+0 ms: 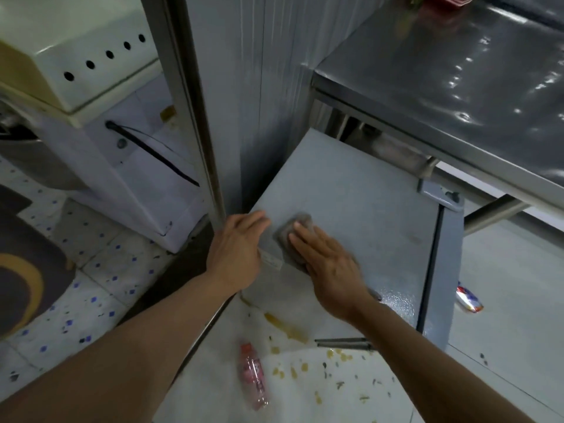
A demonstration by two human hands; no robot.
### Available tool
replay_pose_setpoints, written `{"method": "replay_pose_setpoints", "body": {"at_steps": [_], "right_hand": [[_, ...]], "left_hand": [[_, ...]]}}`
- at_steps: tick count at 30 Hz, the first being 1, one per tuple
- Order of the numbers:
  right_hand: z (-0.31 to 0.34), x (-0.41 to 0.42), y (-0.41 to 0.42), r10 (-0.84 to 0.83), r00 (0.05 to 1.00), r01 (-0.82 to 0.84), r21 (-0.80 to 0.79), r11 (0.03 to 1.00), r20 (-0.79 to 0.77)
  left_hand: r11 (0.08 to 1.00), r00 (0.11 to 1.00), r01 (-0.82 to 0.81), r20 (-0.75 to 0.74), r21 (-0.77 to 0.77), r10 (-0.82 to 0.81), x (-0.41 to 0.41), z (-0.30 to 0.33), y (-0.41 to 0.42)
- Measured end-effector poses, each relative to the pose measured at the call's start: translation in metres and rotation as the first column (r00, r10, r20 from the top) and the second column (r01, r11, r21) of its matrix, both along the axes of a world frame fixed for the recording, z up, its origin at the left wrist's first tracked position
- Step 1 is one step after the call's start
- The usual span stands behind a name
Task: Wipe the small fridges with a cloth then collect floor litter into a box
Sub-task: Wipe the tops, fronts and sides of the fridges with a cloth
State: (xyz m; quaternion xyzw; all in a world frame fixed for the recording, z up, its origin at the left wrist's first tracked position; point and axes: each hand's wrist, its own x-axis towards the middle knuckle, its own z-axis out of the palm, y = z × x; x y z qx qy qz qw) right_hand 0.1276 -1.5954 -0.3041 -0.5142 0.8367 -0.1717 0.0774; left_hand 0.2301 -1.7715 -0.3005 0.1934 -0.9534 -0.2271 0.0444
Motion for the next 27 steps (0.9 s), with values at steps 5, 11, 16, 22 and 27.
{"method": "replay_pose_setpoints", "body": {"at_steps": [5, 11, 16, 22, 27], "right_hand": [[0.005, -0.049, -0.035, -0.114, 0.993, 0.114, 0.013, 0.993, -0.010], [-0.002, -0.022, -0.058, -0.198, 0.980, 0.198, -0.016, 0.980, 0.008], [0.001, -0.020, -0.047, 0.049, 0.999, -0.049, -0.037, 0.998, 0.012], [0.001, -0.081, -0.122, -0.196, 0.980, 0.195, 0.022, 0.980, 0.025], [0.004, -0.029, -0.111, -0.050, 0.997, 0.049, 0.019, 0.999, 0.052]], "left_hand": [[0.957, 0.980, -0.157, -0.084, 0.246, 0.183, -0.004, -0.001, -0.010], [0.863, 0.946, -0.252, -0.076, 0.438, 0.315, 0.000, -0.005, -0.016], [0.825, 0.932, -0.268, -0.082, 0.498, 0.352, 0.004, -0.002, -0.022], [0.845, 0.938, -0.248, -0.101, 0.474, 0.332, 0.017, 0.000, -0.024], [0.818, 0.935, -0.277, -0.055, 0.505, 0.350, 0.024, 0.003, -0.023]]}}
